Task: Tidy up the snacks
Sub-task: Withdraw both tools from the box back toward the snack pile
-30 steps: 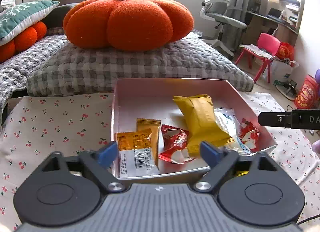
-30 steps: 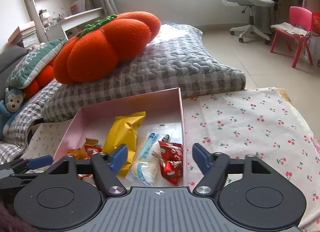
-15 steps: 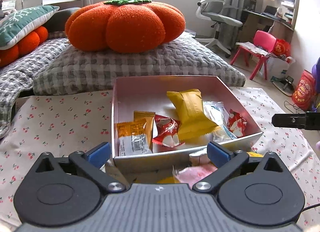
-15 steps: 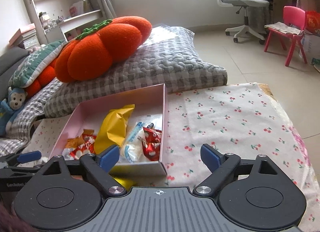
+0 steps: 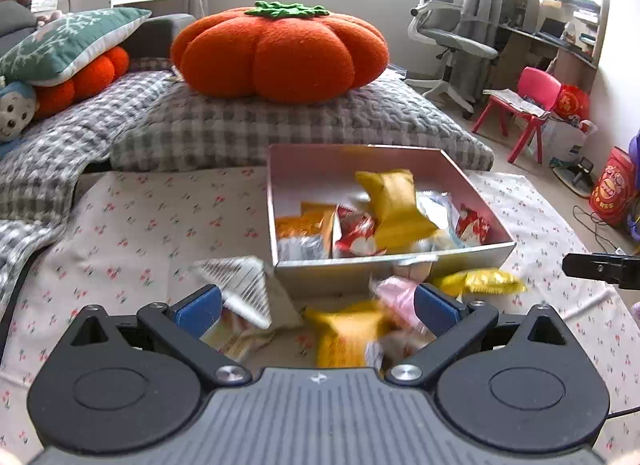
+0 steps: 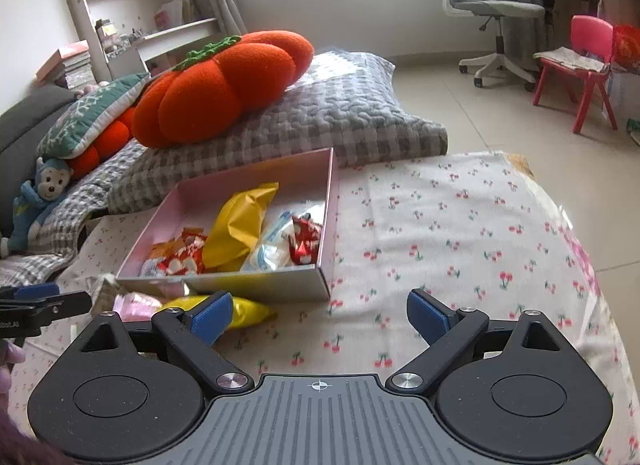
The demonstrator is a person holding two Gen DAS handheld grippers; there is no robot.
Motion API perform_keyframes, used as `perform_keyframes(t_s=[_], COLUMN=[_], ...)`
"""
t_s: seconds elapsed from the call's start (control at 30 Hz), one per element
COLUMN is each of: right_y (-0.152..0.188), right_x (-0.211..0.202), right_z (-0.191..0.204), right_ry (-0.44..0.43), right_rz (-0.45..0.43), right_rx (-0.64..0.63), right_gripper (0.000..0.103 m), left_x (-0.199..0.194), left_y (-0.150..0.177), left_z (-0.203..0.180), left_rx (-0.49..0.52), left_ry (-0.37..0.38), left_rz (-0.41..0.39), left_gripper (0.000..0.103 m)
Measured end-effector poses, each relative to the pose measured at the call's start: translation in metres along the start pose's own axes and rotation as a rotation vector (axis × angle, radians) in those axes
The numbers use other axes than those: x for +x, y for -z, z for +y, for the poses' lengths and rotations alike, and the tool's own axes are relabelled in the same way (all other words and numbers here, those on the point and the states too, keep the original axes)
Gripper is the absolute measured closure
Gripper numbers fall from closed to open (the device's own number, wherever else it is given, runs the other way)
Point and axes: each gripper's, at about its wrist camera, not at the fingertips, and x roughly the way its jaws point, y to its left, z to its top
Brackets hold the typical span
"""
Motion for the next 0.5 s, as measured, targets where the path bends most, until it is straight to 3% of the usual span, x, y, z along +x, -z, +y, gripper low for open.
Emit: perform_keyframes(t_s=[0.5], right_y=[0.061], right_x=[-0.013], right_z=[0.038], right_ry=[-0.054], right_rz=[0.068], right_rx=[-0.229], right_gripper=[0.004], left_x=[-0.011], left_y=[0.054], left_z=[0.01], left_rx=[-0.007], left_ry=[-0.005], left_rz=[-0.001], left_gripper=[0.0])
